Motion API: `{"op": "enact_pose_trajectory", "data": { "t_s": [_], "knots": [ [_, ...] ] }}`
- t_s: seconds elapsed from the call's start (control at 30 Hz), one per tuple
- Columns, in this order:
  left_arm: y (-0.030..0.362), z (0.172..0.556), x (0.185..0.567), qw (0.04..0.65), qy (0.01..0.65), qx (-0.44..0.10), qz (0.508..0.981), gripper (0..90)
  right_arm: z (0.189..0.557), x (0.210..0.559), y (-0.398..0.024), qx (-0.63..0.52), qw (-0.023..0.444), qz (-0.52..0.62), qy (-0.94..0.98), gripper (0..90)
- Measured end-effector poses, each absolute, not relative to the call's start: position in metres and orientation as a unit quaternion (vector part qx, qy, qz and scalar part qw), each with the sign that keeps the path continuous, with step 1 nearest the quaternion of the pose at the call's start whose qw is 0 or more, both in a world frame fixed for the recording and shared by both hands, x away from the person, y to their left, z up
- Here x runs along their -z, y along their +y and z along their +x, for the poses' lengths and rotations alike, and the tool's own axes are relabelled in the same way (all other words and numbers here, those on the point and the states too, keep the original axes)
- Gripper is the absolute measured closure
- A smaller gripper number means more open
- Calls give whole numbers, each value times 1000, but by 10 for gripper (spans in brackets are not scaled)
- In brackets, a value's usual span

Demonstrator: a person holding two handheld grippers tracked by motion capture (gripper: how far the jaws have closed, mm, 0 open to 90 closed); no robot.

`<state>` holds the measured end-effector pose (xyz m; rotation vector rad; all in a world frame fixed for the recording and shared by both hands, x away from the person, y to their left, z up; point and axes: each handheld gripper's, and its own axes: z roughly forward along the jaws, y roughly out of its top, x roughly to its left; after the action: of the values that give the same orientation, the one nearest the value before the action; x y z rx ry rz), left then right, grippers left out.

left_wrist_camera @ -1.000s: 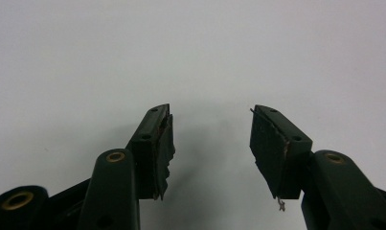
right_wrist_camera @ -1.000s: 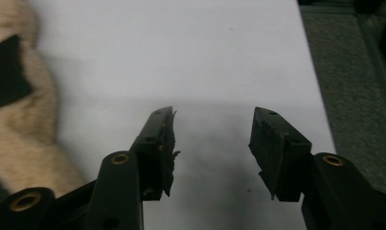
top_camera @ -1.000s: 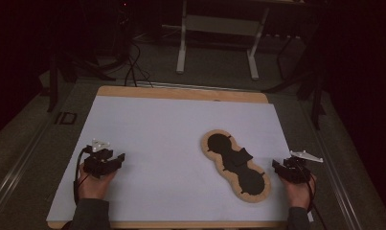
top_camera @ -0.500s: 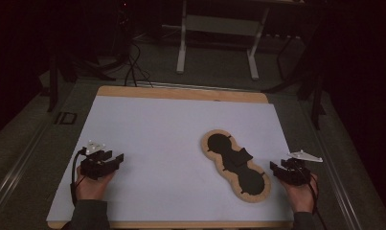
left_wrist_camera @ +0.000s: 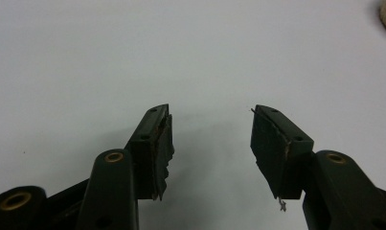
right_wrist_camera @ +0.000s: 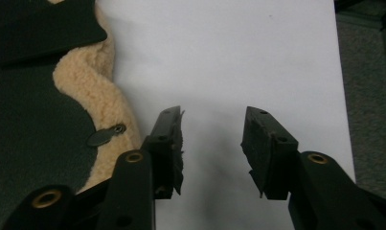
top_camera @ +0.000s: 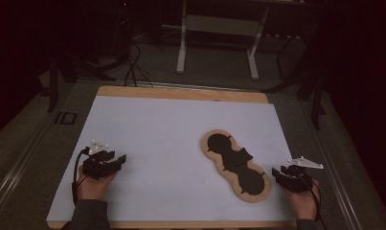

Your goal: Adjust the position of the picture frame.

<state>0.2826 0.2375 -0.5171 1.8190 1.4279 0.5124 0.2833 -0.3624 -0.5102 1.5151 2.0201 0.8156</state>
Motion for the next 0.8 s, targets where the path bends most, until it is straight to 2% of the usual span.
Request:
{"op": "enact_pose_trajectory", "data": {
  "t_s": [0.23,0.4,0.47,0.8],
  "knots": [
    [236,284,516,376,555,-201,714,491,280,512,-358,-292,236,540,753,667],
    [235,284,516,376,554,-201,715,491,280,516,-356,-298,196,527,771,839],
    [235,284,516,376,553,-200,716,491,280,516,-357,-299,189,526,773,872],
    [234,284,515,376,552,-203,716,491,282,521,-354,-297,158,515,789,899]
  ]
}}
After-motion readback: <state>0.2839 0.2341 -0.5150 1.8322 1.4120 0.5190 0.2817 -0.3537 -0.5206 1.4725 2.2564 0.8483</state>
